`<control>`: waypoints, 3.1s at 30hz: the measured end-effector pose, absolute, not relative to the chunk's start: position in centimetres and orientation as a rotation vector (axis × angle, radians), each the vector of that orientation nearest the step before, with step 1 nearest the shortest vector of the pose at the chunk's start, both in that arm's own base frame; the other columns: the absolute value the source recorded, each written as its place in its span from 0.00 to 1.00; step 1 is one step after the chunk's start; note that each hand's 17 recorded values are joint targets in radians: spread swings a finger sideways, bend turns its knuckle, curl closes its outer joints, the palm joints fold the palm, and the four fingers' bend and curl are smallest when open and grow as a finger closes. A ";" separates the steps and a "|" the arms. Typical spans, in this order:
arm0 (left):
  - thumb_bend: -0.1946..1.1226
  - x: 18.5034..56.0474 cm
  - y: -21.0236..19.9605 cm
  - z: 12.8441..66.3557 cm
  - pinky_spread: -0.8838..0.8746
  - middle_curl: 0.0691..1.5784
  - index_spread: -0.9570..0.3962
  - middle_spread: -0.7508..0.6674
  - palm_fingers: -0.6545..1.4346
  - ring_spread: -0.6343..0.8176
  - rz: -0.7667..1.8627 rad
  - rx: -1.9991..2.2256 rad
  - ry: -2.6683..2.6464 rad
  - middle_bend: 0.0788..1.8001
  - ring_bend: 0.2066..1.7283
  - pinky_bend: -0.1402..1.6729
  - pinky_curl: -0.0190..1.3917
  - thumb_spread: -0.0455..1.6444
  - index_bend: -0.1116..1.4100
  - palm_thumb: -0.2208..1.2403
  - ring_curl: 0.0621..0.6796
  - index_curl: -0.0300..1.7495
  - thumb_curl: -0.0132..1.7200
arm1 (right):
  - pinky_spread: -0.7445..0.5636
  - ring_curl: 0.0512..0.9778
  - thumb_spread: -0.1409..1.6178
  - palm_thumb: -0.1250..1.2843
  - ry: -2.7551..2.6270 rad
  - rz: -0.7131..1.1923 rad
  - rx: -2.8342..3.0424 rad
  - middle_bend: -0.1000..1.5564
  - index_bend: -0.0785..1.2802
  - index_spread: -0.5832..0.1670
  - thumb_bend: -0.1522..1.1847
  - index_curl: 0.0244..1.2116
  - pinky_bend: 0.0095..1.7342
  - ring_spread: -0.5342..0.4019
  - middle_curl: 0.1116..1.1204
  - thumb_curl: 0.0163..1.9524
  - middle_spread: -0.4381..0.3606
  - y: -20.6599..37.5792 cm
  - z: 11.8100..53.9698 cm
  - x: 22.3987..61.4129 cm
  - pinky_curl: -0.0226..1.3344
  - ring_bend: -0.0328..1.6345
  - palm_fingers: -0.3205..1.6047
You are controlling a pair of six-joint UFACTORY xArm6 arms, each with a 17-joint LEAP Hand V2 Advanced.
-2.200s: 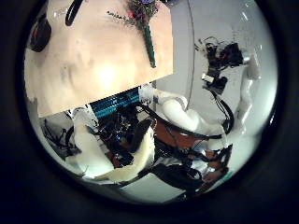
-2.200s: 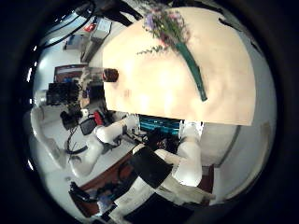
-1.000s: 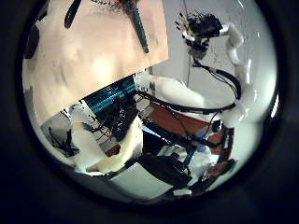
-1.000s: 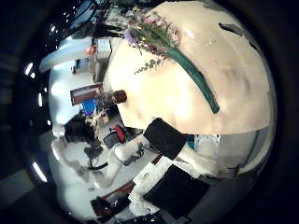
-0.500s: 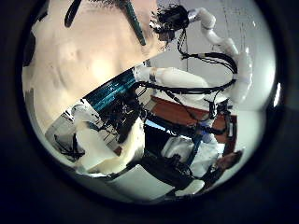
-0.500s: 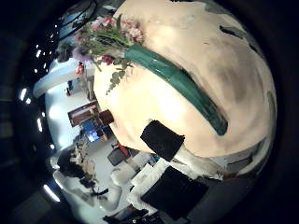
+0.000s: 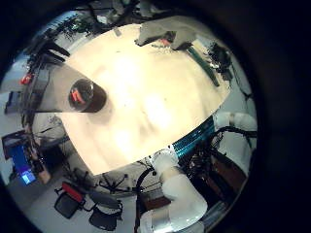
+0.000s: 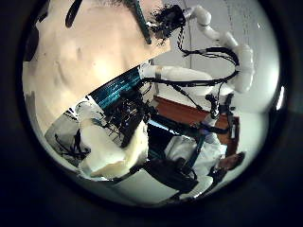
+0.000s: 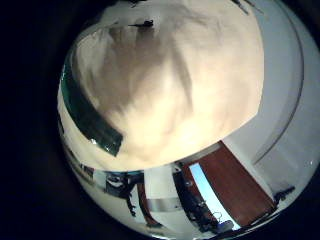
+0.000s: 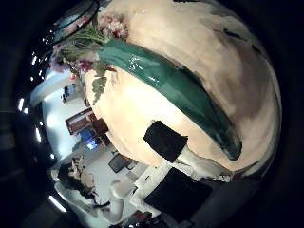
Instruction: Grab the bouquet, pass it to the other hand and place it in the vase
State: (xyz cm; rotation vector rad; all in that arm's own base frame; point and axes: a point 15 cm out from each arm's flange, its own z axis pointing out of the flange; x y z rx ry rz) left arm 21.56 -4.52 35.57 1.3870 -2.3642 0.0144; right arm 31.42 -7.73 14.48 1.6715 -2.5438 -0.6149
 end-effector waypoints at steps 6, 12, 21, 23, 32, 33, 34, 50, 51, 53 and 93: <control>0.13 21.5 -4.5 35.7 0.89 0.17 0.73 0.83 0.32 0.83 0.014 1.386 -2.361 0.07 0.22 0.33 0.13 0.70 0.18 0.38 0.25 0.19 0.18 | 0.69 0.23 0.70 0.37 -2.502 -0.602 1.717 0.36 0.20 0.54 0.10 0.29 0.47 0.49 0.32 0.17 0.58 -6.1 14.4 31.9 0.07 0.61 0.39; 0.13 21.1 -4.6 36.0 0.89 0.17 0.73 0.83 0.32 0.83 0.013 1.377 -2.356 0.07 0.22 0.33 0.13 0.70 0.18 0.38 0.25 0.19 0.18 | 0.69 0.23 0.70 0.37 -2.499 -0.557 1.725 0.37 0.20 0.54 0.10 0.30 0.48 0.49 0.32 0.17 0.58 -5.2 12.9 33.2 0.05 0.61 0.39; 0.13 21.0 -4.7 36.2 0.89 0.17 0.73 0.83 0.31 0.84 0.013 1.376 -2.351 0.07 0.23 0.33 0.13 0.70 0.18 0.37 0.25 0.19 0.18 | 0.68 0.24 0.70 0.40 -2.448 -0.524 1.686 0.37 0.19 0.54 0.10 0.31 0.50 0.48 0.32 0.17 0.57 -6.2 11.7 32.5 0.03 0.62 0.40; 0.13 20.9 -4.5 36.1 0.89 0.17 0.73 0.83 0.31 0.84 0.011 1.377 -2.349 0.07 0.23 0.33 0.13 0.70 0.18 0.37 0.25 0.19 0.18 | 0.67 0.24 0.70 0.40 -2.454 -0.512 1.680 0.37 0.19 0.54 0.10 0.31 0.50 0.47 0.32 0.17 0.57 -6.3 11.6 32.6 0.03 0.62 0.40; 0.13 20.9 -4.5 36.2 0.89 0.18 0.73 0.83 0.31 0.84 0.014 1.378 -2.344 0.07 0.23 0.33 0.13 0.70 0.18 0.37 0.25 0.19 0.18 | 0.60 0.26 0.70 0.43 -2.454 -0.505 1.680 0.39 0.18 0.54 0.10 0.30 0.55 0.43 0.34 0.18 0.54 -6.5 11.0 32.7 0.02 0.66 0.43; 0.13 20.8 -4.6 36.1 0.89 0.18 0.73 0.83 0.31 0.84 0.013 1.378 -2.342 0.07 0.23 0.33 0.13 0.70 0.18 0.37 0.25 0.19 0.18 | 0.59 0.26 0.70 0.43 -2.456 -0.503 1.681 0.39 0.18 0.54 0.10 0.30 0.56 0.43 0.34 0.18 0.54 -6.4 10.9 32.8 0.01 0.66 0.43; 0.13 20.8 -4.6 36.0 0.89 0.18 0.73 0.83 0.31 0.84 0.011 1.377 -2.337 0.07 0.23 0.33 0.13 0.70 0.18 0.37 0.25 0.19 0.18 | 0.58 0.26 0.70 0.44 -2.457 -0.503 1.679 0.40 0.19 0.54 0.10 0.30 0.56 0.42 0.35 0.18 0.53 -6.5 10.7 32.8 0.01 0.66 0.43; 0.13 20.8 -4.7 36.0 0.89 0.18 0.73 0.82 0.31 0.84 0.015 1.376 -2.335 0.07 0.23 0.33 0.13 0.71 0.18 0.37 0.25 0.19 0.18 | 0.29 0.39 0.65 0.71 -2.401 -0.298 1.713 0.60 0.46 0.26 0.12 0.44 0.76 0.31 0.52 0.23 0.31 -7.8 11.9 33.8 0.14 0.75 0.86; 0.13 20.7 -4.7 36.0 0.89 0.18 0.73 0.82 0.31 0.84 0.016 1.374 -2.337 0.07 0.23 0.33 0.13 0.71 0.18 0.36 0.25 0.19 0.18 | 0.30 0.41 0.65 0.73 -2.418 -0.268 1.726 0.63 0.51 0.25 0.12 0.47 0.77 0.32 0.53 0.24 0.31 -8.0 12.3 34.3 0.15 0.76 0.87; 0.13 20.6 -4.7 36.1 0.89 0.18 0.73 0.82 0.31 0.84 0.018 1.374 -2.338 0.07 0.23 0.33 0.13 0.71 0.18 0.36 0.25 0.19 0.18 | 0.33 0.43 0.64 0.75 -2.462 -0.191 1.755 0.69 0.60 0.25 0.12 0.53 0.79 0.33 0.57 0.25 0.31 -8.4 13.8 35.4 0.18 0.79 0.86; 0.13 23.2 -6.8 39.0 0.88 0.18 0.75 0.80 0.35 0.82 0.253 1.372 -2.174 0.07 0.21 0.31 0.12 0.71 0.18 0.38 0.23 0.20 0.19 | 0.33 0.55 0.63 0.66 -3.092 0.023 2.145 0.81 0.72 0.42 0.06 0.65 0.77 0.37 0.52 0.37 0.40 -11.3 44.9 34.4 0.36 0.85 0.67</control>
